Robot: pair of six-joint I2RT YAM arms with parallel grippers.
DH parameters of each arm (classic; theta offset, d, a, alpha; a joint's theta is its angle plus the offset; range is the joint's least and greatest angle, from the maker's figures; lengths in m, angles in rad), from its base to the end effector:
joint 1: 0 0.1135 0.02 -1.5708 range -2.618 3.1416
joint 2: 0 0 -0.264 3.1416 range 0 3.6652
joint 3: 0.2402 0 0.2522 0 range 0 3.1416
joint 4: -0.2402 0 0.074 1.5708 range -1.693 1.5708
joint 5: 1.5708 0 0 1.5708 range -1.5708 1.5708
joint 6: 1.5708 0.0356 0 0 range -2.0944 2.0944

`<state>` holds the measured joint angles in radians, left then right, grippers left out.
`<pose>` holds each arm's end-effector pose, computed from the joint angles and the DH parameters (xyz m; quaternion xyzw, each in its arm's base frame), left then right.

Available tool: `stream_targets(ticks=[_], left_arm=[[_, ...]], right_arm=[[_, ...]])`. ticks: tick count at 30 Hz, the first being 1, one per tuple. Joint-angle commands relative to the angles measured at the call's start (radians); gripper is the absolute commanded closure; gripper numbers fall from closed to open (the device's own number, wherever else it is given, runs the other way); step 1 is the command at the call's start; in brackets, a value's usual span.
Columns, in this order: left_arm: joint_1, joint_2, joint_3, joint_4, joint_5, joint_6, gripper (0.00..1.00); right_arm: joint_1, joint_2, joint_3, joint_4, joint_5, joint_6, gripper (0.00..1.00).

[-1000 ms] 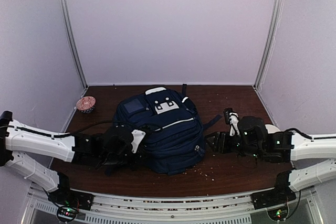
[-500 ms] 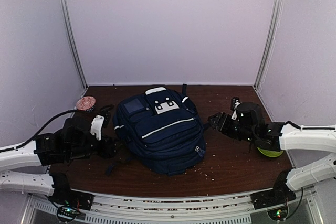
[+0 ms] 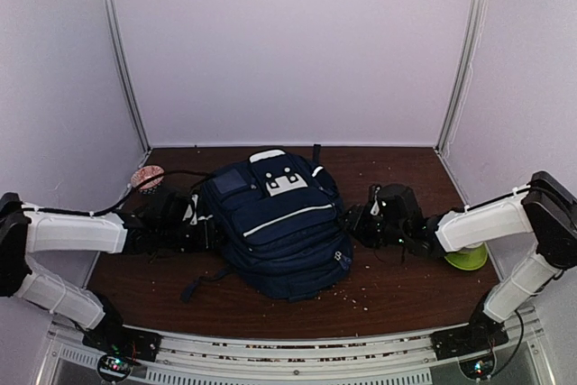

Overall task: Pack the student bag
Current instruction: Adjust the student bag at the center of the board.

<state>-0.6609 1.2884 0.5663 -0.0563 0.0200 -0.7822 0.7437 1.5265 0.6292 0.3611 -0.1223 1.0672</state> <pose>0.1953 -0.1528 0.1732 -0.0521 0.9210 -0.2618 0.2836 0.2193 0.2076 0.1673 0.1099 0.8611 0.4211 0.2629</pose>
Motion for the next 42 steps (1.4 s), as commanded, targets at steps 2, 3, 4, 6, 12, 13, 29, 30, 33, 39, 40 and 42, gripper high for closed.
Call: stream_targets(ticks=[2, 3, 4, 6, 12, 13, 29, 30, 33, 39, 40, 42], left_arm=[[0.007, 0.167, 0.134, 0.169, 0.163, 0.025, 0.16], [0.007, 0.199, 0.168, 0.172, 0.178, 0.034, 0.20], [0.007, 0.235, 0.203, 0.175, 0.196, 0.045, 0.23], [0.007, 0.303, 0.273, 0.196, 0.233, 0.067, 0.29], [0.007, 0.498, 0.531, 0.182, 0.286, 0.110, 0.41], [0.007, 0.522, 0.568, 0.175, 0.290, 0.116, 0.42], [0.000, 0.015, 0.381, -0.133, -0.139, 0.225, 0.02], [-0.001, -0.051, 0.363, -0.168, -0.162, 0.230, 0.02], [0.000, -0.239, 0.302, -0.274, -0.213, 0.256, 0.02], [0.001, -0.517, 0.190, -0.453, -0.417, 0.190, 0.02], [0.001, -0.537, 0.187, -0.481, -0.449, 0.171, 0.02], [0.001, -0.555, 0.204, -0.513, -0.462, 0.164, 0.02]], right_arm=[[0.000, 0.002, -0.043, 0.152, -0.041, 0.043, 0.60], [0.000, -0.005, -0.053, 0.152, -0.035, 0.042, 0.63], [0.000, -0.012, -0.060, 0.151, -0.031, 0.037, 0.65], [0.000, -0.024, -0.067, 0.137, -0.023, 0.027, 0.67], [0.002, -0.077, -0.094, 0.076, 0.028, -0.017, 0.66], [0.002, -0.087, -0.095, 0.062, 0.035, -0.026, 0.64], [0.082, -0.555, 0.015, -0.505, 0.392, -0.376, 0.29], [0.102, -0.600, 0.027, -0.558, 0.432, -0.398, 0.29], [0.188, -0.730, 0.045, -0.700, 0.606, -0.434, 0.28], [0.202, -0.970, -0.075, -0.821, 0.931, -0.221, 0.09], [0.195, -1.009, -0.105, -0.793, 0.934, -0.231, 0.01], [0.174, -1.071, -0.159, -0.736, 0.931, -0.252, 0.00]])
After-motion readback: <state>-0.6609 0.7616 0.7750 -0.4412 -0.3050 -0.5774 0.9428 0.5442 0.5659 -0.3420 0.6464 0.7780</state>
